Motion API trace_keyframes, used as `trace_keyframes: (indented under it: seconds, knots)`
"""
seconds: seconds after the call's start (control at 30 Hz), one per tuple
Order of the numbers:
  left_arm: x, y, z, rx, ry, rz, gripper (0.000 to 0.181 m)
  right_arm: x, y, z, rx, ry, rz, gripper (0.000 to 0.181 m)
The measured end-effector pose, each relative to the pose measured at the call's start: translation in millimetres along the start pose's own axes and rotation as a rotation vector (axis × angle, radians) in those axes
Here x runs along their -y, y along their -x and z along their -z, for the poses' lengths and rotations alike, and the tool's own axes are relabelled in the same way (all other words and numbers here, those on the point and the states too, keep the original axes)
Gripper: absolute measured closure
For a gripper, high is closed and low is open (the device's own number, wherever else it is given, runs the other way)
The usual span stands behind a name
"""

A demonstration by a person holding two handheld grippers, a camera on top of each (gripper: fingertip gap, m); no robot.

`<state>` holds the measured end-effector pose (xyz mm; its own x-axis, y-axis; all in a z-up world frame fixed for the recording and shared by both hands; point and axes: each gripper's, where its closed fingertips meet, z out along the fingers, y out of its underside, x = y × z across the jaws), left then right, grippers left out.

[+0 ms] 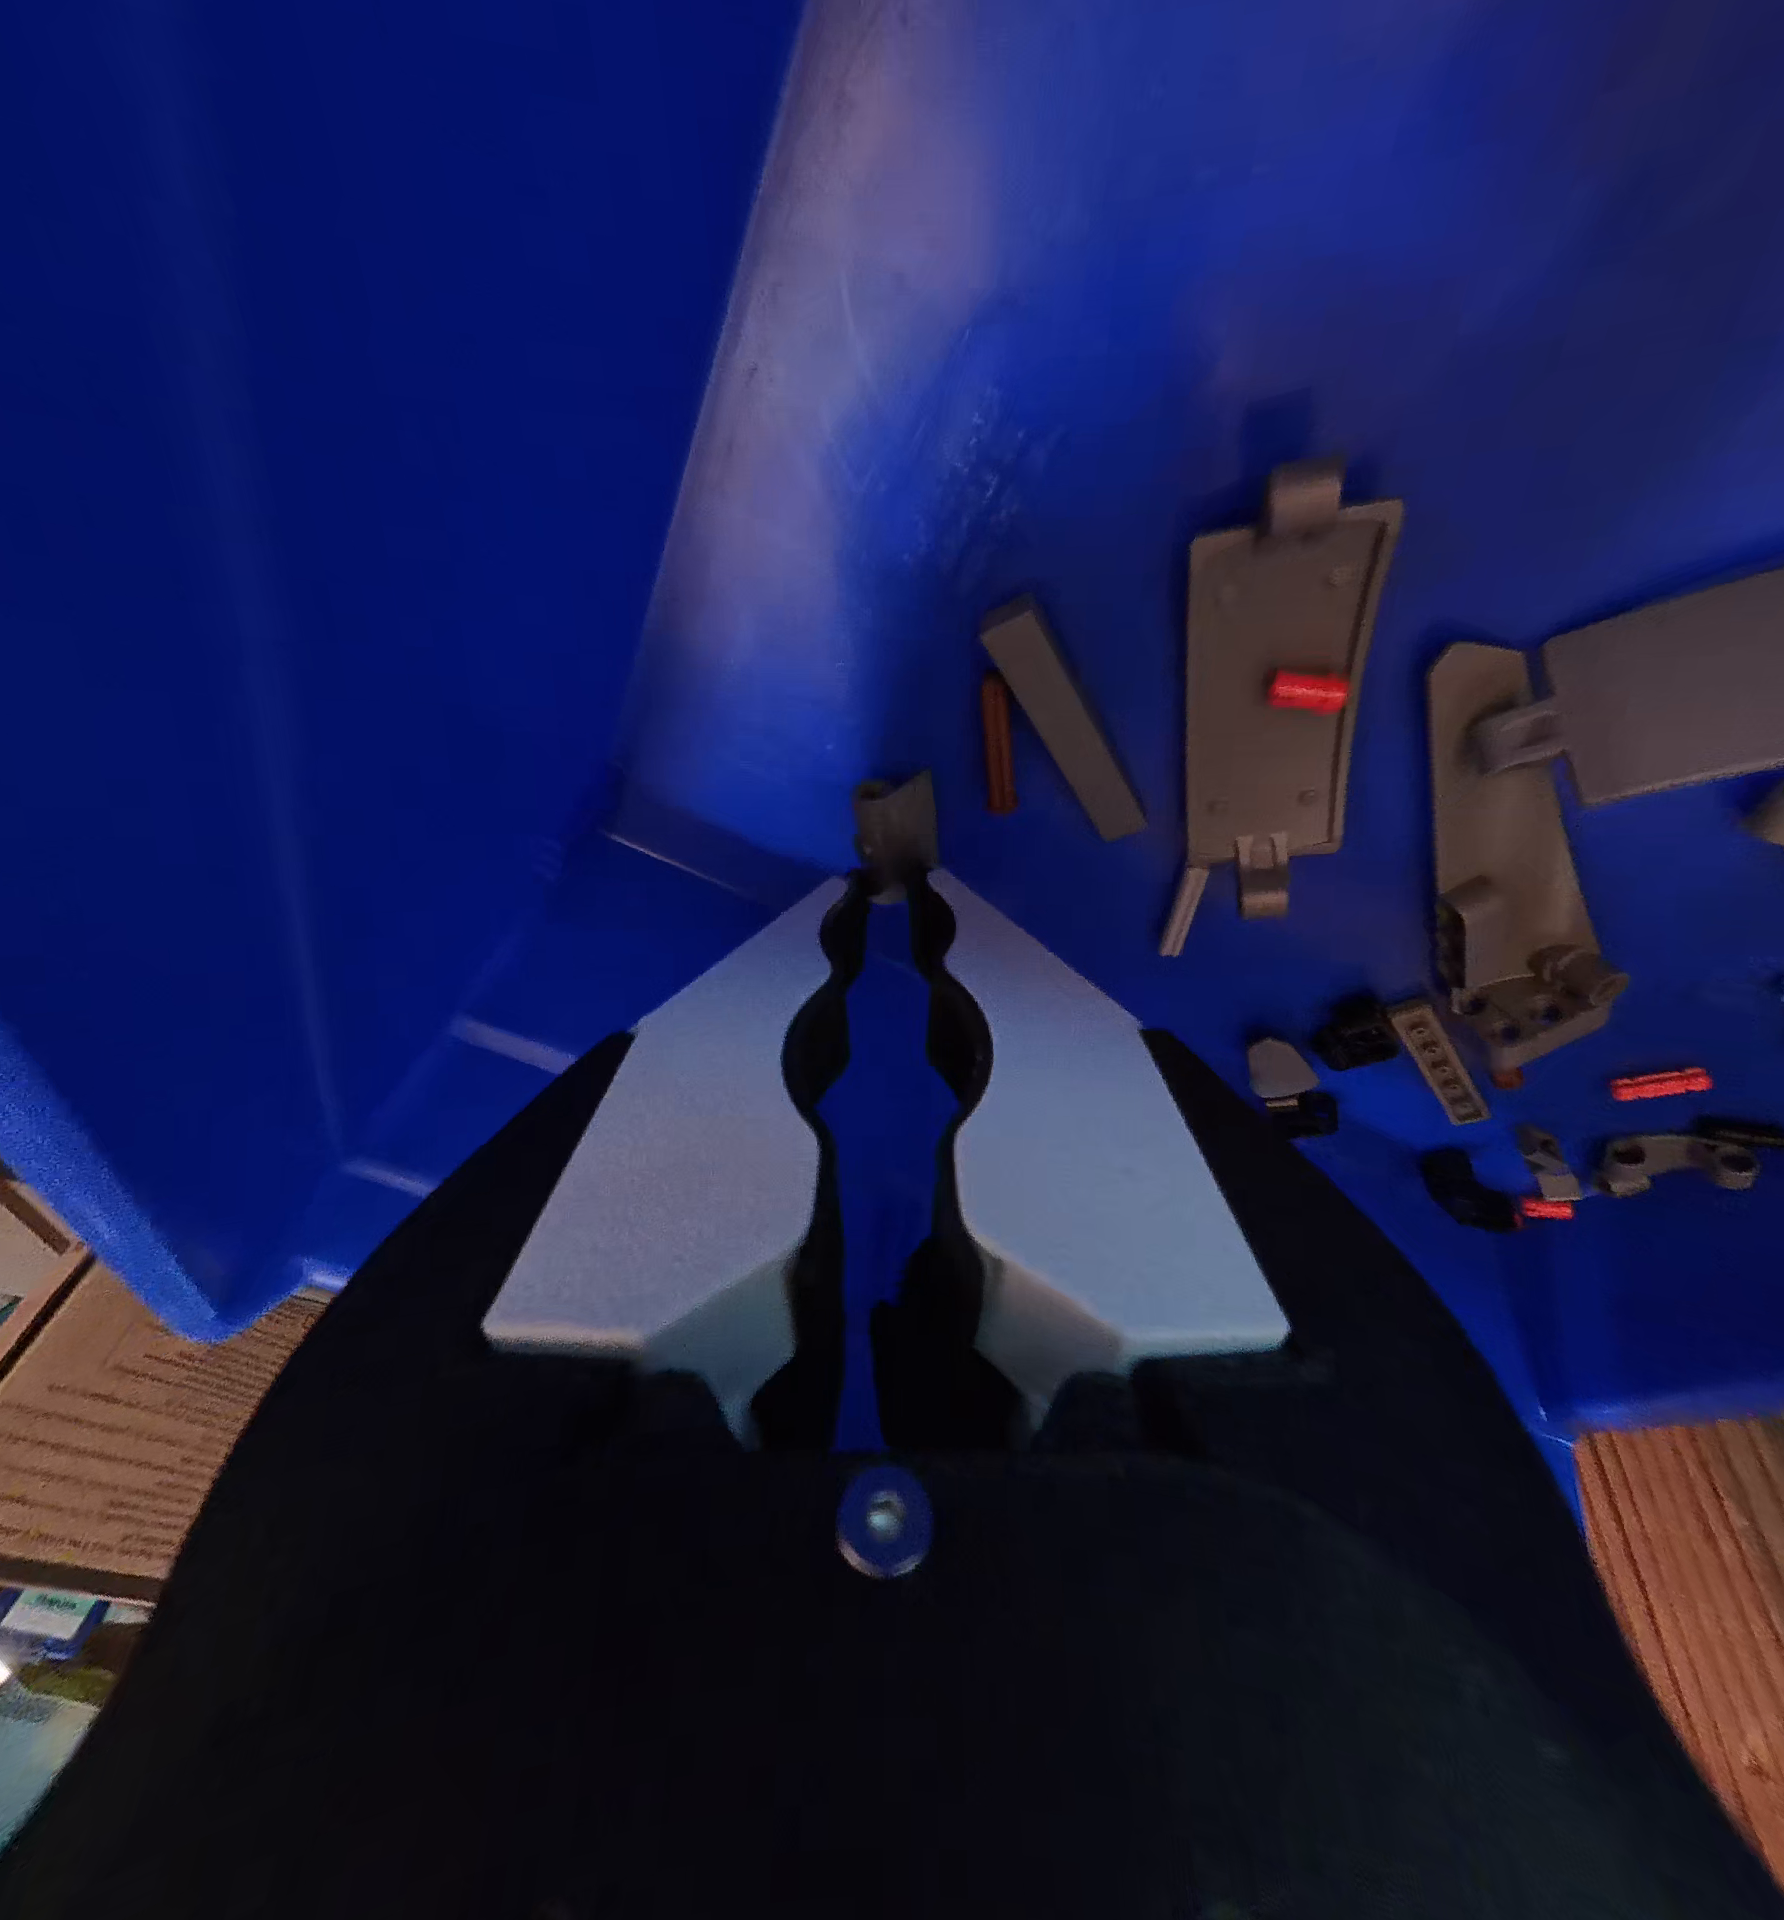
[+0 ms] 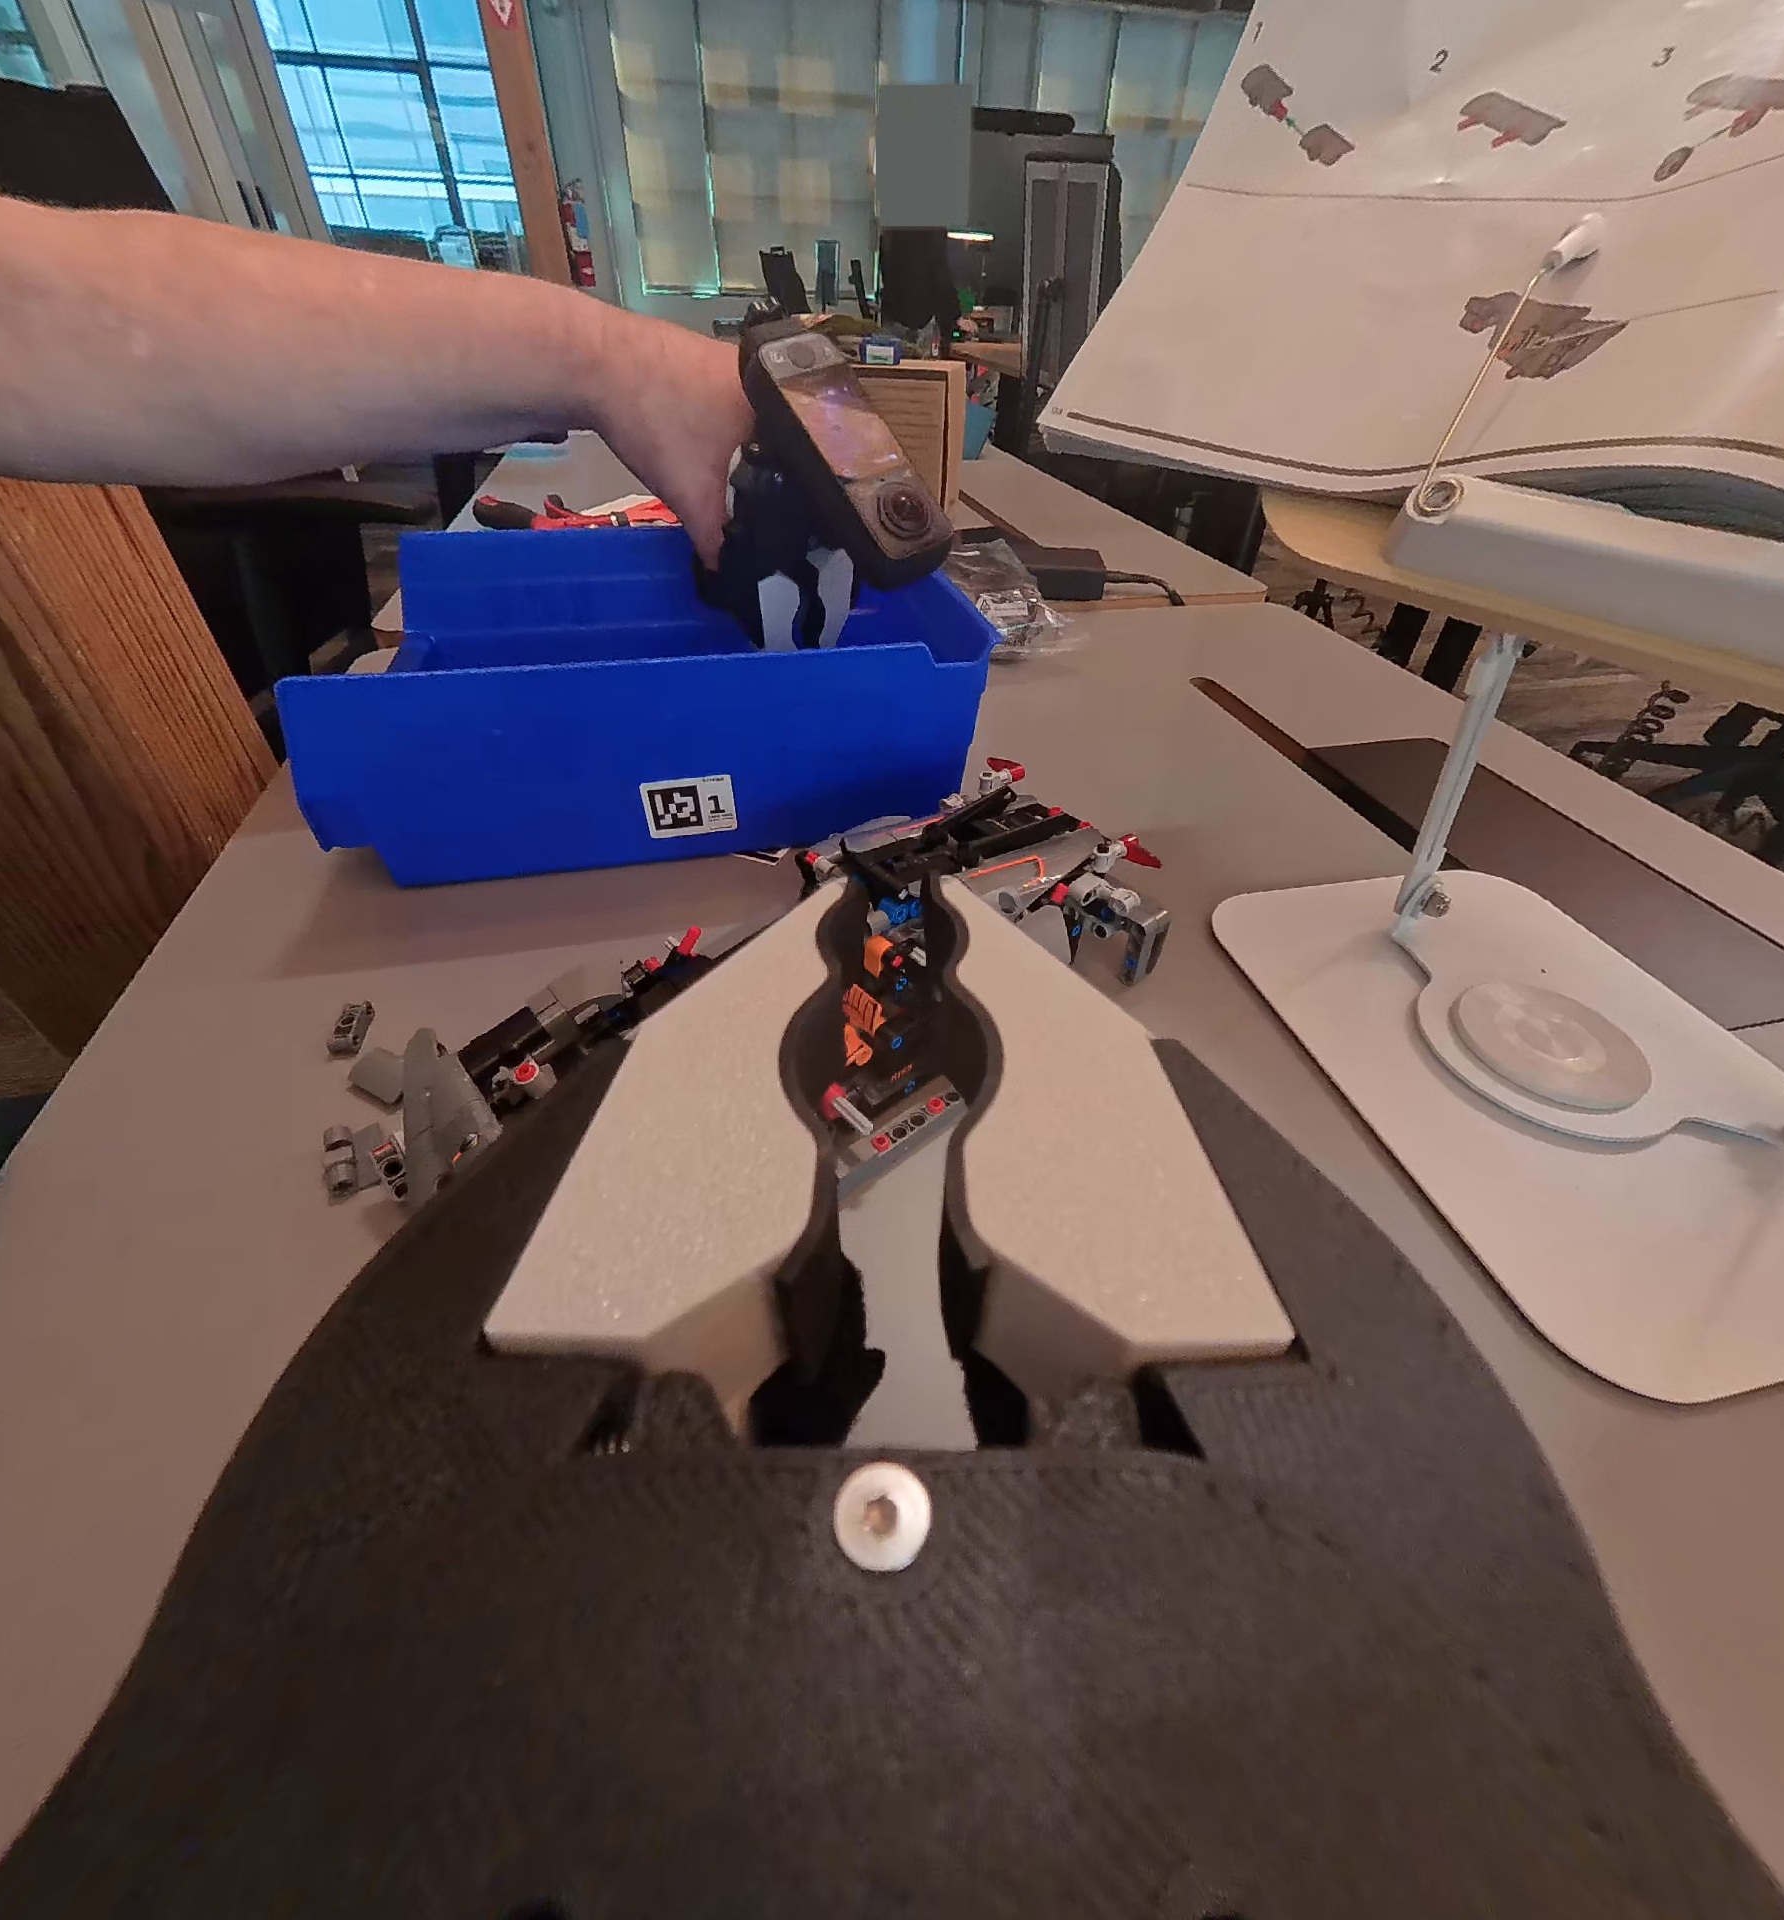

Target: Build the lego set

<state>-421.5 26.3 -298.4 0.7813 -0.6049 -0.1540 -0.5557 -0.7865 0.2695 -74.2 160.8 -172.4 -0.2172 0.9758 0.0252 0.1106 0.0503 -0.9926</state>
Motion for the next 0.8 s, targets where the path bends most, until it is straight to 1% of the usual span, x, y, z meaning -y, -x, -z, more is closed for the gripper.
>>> trace_keyframes:
  seconds: [0.17, 0.2, 0.23, 0.27, 0.3, 0.37, 0.4, 0.43, 0.5, 0.53, 0.67, 0.8]
  knots:
    - [3.9, -5.5, 5.1, -0.027, -0.040, -0.008, 0.178, -1.0, 0.9, -1.3, 0.005, 0.003, -0.002, 0.172]
    - [3.8, -8.1, 5.0, -0.038, -0.038, -0.011, 0.174, -1.5, 1.1, -1.5, 0.004, 0.006, -0.001, 0.172]
    - [2.3, -6.1, 4.4, -0.023, -0.027, -0.009, 0.163, -1.6, 1.0, -1.6, 0.004, 0.007, 0.001, 0.172]
    - [1.3, -4.6, 3.9, -0.016, -0.019, -0.005, 0.157, -1.3, 1.0, -1.3, 0.004, 0.006, 0.001, 0.172]
    - [2.1, -5.5, 3.0, -0.028, -0.023, -0.001, 0.156, -0.8, 0.9, -1.1, 0.004, 0.003, 0.000, 0.172]
    - [2.7, -8.1, -1.2, -0.061, -0.018, 0.014, 0.146, -0.2, 0.8, -0.7, 0.004, 0.000, -0.002, 0.172]
    - [2.9, -10.1, -3.6, -0.080, -0.014, 0.017, 0.144, -0.2, 0.9, -0.7, 0.004, 0.000, -0.002, 0.172]
    - [4.0, -13.2, -4.3, -0.108, -0.015, 0.018, 0.150, -0.1, 0.9, -0.7, 0.004, 0.001, -0.001, 0.172]
    - [7.3, -13.7, -3.5, -0.122, -0.033, 0.017, 0.157, 0.3, 1.0, -0.5, 0.005, -0.001, -0.001, 0.172]
    - [8.9, -17.2, -3.4, -0.147, -0.038, 0.014, 0.166, 0.4, 0.9, -0.4, 0.005, -0.001, -0.001, 0.172]
    - [9.3, -15.5, -3.0, -0.123, -0.029, -0.003, 0.167, 0.6, 1.0, -0.4, 0.006, -0.002, -0.002, 0.172]
    - [3.7, -12.0, -1.0, -0.081, -0.020, 0.015, 0.167, 2.1, 1.3, 0.2, 0.006, -0.006, -0.001, 0.172]
